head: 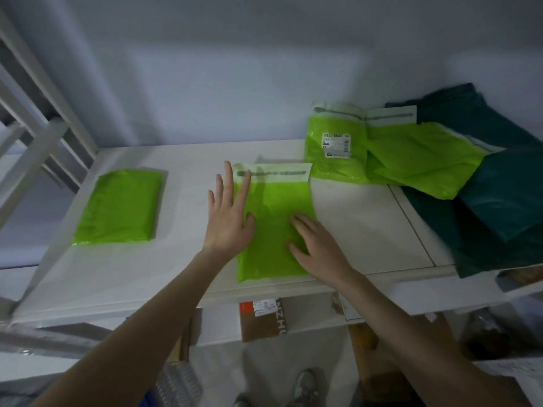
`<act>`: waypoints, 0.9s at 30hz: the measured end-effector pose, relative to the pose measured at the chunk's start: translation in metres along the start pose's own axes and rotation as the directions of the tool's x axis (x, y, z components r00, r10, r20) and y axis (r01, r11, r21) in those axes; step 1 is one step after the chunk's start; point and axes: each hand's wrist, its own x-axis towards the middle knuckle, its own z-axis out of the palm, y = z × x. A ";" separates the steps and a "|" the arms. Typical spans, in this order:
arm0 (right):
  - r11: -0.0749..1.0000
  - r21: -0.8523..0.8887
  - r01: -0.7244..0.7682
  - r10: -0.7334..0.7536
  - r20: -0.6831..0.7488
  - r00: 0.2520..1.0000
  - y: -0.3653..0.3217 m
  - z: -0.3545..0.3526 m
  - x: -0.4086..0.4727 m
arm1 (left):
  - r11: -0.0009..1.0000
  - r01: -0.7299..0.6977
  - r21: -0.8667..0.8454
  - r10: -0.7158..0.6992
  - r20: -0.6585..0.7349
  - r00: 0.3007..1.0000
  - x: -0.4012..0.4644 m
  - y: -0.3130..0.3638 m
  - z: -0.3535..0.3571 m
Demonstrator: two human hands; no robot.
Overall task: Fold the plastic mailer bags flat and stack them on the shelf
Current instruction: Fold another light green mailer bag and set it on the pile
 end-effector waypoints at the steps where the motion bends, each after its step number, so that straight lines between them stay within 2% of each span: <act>1: 0.999 -0.040 -0.010 0.010 0.011 1.000 -0.001 0.003 -0.003 | 1.000 0.020 0.017 -0.020 -0.001 1.000 -0.001 0.000 -0.001; 4: 0.994 -0.102 -0.044 0.039 -0.050 0.998 -0.006 0.008 -0.008 | 0.996 -0.086 0.027 0.086 0.000 0.996 -0.013 0.004 0.000; 7: 0.990 -0.143 -0.019 0.011 -0.055 0.998 -0.015 0.011 -0.012 | 0.982 -0.185 0.025 0.180 0.131 0.975 -0.033 0.008 0.011; 9: 0.984 -0.177 -0.002 -0.002 -0.026 1.000 -0.017 0.015 -0.014 | 0.983 -0.170 0.067 0.153 0.201 0.968 -0.044 0.009 0.021; 13: 0.967 -0.255 -0.023 0.005 -0.070 0.998 -0.012 0.021 -0.010 | 0.986 -0.106 0.132 0.077 0.211 0.974 -0.046 0.005 0.031; 17: 0.966 -0.247 -0.071 0.064 -0.036 0.997 -0.013 0.012 0.003 | 0.990 0.007 0.141 -0.031 0.173 0.985 -0.036 -0.001 0.026; 23: 0.976 -0.183 -0.118 0.111 -0.046 0.993 -0.007 0.020 -0.002 | 0.991 -0.012 0.133 -0.016 0.207 0.978 -0.041 -0.007 0.028; 27: 0.974 -0.144 -0.176 0.173 -0.033 0.984 -0.007 0.022 -0.001 | 0.976 -0.036 0.214 -0.026 0.280 0.960 -0.039 -0.009 0.029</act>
